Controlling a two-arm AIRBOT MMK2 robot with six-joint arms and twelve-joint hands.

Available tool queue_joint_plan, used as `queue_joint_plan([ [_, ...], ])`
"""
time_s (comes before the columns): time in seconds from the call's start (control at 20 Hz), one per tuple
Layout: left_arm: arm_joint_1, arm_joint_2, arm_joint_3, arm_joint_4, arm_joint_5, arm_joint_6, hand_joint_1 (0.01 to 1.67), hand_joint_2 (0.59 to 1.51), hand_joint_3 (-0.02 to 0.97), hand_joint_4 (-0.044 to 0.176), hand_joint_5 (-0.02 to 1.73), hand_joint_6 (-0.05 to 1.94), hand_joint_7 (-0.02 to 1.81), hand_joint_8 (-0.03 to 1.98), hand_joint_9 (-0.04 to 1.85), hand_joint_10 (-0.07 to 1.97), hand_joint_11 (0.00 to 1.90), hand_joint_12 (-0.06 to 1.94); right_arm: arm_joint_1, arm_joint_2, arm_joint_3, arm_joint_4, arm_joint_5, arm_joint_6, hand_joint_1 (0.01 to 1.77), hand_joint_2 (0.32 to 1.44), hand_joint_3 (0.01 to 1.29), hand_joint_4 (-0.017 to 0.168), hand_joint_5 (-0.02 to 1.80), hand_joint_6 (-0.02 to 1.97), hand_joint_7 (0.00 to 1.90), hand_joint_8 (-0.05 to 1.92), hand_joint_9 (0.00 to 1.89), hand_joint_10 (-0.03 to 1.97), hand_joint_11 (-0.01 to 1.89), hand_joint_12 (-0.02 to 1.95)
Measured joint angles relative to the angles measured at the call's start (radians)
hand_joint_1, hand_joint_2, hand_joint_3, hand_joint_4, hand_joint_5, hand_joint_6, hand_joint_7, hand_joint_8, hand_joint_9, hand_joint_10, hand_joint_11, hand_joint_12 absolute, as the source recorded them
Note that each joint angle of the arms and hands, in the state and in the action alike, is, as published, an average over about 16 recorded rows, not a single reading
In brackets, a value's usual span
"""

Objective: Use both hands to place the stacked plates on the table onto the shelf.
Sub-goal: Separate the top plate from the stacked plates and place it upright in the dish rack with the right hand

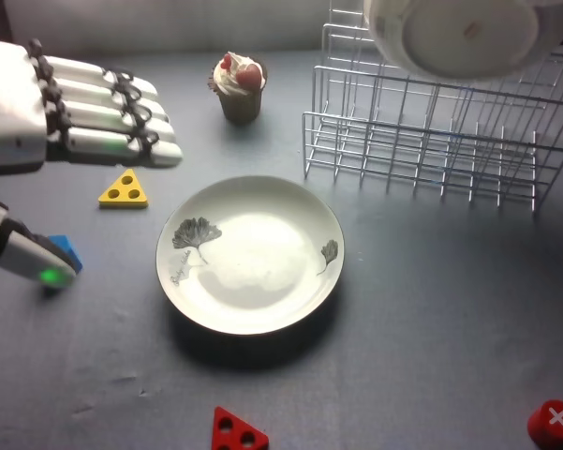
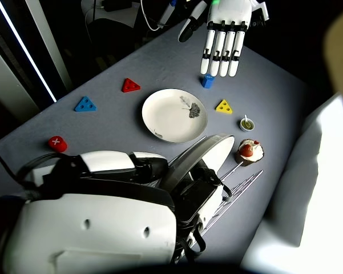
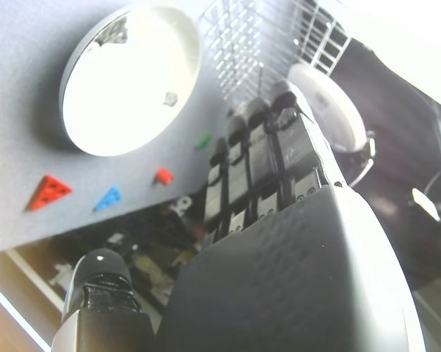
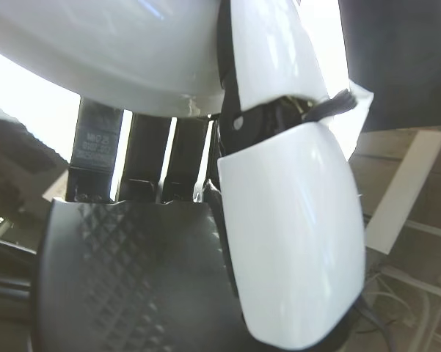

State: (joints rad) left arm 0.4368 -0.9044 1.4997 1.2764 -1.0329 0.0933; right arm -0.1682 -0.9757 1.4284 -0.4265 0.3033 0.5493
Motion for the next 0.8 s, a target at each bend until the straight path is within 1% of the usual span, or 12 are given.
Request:
queue_joint_plan([
  [0.5, -0.004, -0.006, -0.003, 0.079, -0.076, -0.056, 0.02, 1.06, -0.003, 0.001, 0.16, 0.02, 0.2, 0.01, 0.18, 0.01, 0.18, 0.01, -0.054, -0.037, 0.031, 0.049, 0.007, 0.0, 1.5, 0.96, 0.01, -0.008, 0.87, 0.84, 1.08, 0.65, 1.14, 0.68, 1.0, 1.34],
  [0.8, -0.005, -0.01, -0.001, 0.12, -0.102, -0.072, 0.02, 1.061, -0.003, 0.001, 0.17, 0.02, 0.2, 0.01, 0.17, 0.01, 0.17, 0.01, -0.087, -0.066, 0.058, 0.068, 0.026, 0.001, 1.5, 0.97, 0.01, -0.008, 0.86, 0.85, 1.07, 0.67, 1.13, 0.68, 0.98, 1.38],
])
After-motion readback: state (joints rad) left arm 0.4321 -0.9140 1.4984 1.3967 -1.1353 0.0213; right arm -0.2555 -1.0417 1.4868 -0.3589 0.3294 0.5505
